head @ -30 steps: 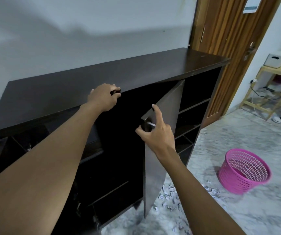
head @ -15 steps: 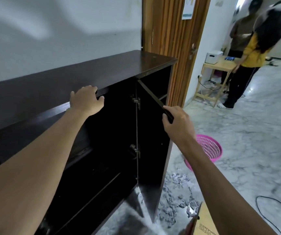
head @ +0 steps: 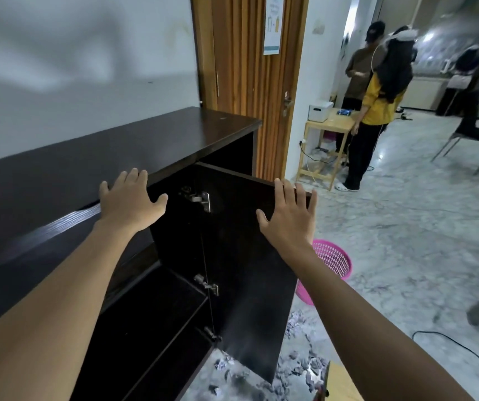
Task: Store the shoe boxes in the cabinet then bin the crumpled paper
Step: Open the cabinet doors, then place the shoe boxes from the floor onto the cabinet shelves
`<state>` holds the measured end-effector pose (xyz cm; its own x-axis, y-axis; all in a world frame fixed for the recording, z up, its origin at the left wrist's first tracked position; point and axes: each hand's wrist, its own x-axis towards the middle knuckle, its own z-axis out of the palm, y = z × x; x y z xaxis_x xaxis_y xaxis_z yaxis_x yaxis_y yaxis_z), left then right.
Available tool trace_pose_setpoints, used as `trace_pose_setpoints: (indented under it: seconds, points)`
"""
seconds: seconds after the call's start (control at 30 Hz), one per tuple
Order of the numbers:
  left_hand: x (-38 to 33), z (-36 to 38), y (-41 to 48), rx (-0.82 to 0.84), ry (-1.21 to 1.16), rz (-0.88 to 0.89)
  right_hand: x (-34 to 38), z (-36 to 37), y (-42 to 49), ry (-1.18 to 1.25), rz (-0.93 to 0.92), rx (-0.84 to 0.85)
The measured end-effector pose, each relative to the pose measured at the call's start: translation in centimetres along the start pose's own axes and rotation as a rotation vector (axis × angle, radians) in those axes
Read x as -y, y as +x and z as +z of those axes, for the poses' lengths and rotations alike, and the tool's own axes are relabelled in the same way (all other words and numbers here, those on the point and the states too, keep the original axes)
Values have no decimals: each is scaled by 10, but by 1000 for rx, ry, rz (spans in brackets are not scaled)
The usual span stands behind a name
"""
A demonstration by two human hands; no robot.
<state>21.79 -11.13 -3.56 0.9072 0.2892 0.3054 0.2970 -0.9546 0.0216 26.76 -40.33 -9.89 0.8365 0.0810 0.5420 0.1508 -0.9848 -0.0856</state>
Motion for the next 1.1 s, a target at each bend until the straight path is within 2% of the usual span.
trace_pose_setpoints:
  seconds: [0.4,0.53,0.63,0.73,0.87,1.1]
  points:
    - [2,2,-2,-40,-8,-4,-5,6,4,77,-69,-17]
    - [-6,8,-18,-109,9,4,-12,-6,-17,264,-140,-83]
    - [-32,15,-45,-149,-122,9,-17,-16,-52,398,-107,-128]
    - [-65,25,-82,4,-376,39,-26,-20,-96,526,-17,-5]
    - [-97,45,-140,290,-564,112,-43,-33,-162,690,174,157]
    - [-140,93,-229,531,-721,209,-84,-46,-284,683,415,223]
